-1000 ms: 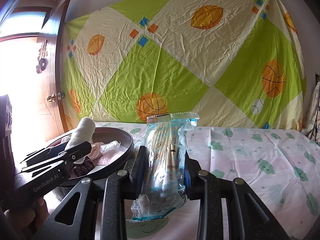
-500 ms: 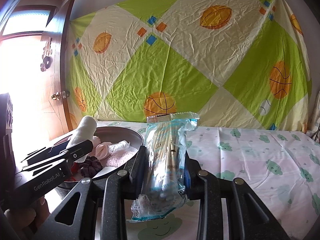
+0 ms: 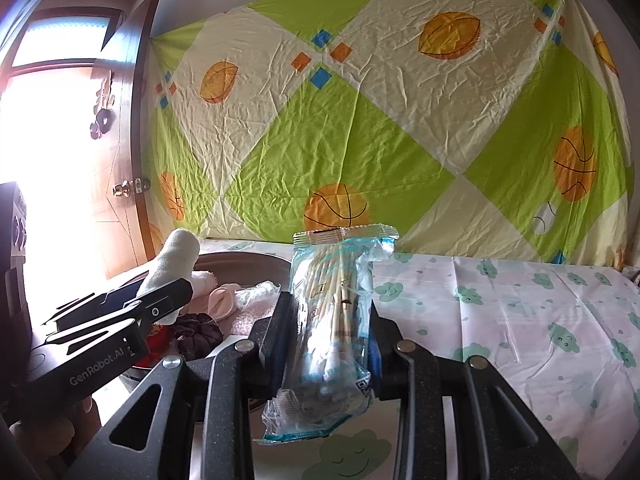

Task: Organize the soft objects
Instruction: 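Carry the towel toward the tin with left tool while right tool carries swab bag, then lower the towel into the tin with left tool while right tool brings swab bag over it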

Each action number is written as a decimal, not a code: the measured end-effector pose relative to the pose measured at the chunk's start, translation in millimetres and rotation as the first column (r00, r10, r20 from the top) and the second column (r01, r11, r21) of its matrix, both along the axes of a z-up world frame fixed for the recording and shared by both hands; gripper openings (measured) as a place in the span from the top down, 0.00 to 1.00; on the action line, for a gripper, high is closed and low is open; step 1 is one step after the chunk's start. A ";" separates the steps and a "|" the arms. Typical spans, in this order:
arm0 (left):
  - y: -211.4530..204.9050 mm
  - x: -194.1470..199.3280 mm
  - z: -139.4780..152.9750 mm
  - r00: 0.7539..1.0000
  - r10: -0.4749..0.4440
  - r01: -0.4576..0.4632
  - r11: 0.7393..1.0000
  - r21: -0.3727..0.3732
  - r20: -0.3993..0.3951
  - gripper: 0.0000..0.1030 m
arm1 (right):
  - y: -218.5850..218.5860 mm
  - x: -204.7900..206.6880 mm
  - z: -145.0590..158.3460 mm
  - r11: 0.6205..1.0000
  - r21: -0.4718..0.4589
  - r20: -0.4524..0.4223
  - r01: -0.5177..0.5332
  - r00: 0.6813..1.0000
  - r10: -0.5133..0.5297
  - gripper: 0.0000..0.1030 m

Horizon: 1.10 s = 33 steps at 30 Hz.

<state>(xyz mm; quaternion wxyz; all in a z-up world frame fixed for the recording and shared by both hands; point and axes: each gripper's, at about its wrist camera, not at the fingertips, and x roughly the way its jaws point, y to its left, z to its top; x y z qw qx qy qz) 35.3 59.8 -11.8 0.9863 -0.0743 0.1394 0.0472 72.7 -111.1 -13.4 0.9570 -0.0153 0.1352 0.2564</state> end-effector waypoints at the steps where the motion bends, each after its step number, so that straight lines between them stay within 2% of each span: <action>1: 0.9 -0.5 -0.1 1.000 0.002 -0.002 1.000 -0.001 0.000 0.64 | 1.4 -0.3 -0.1 1.000 -0.001 0.000 -0.002 1.000 0.002 0.67; 33: 39.5 -10.0 -1.8 0.997 0.076 -0.076 0.997 0.003 -0.003 0.64 | 38.8 -3.9 -0.5 0.997 -0.008 0.004 -0.083 0.997 0.083 0.67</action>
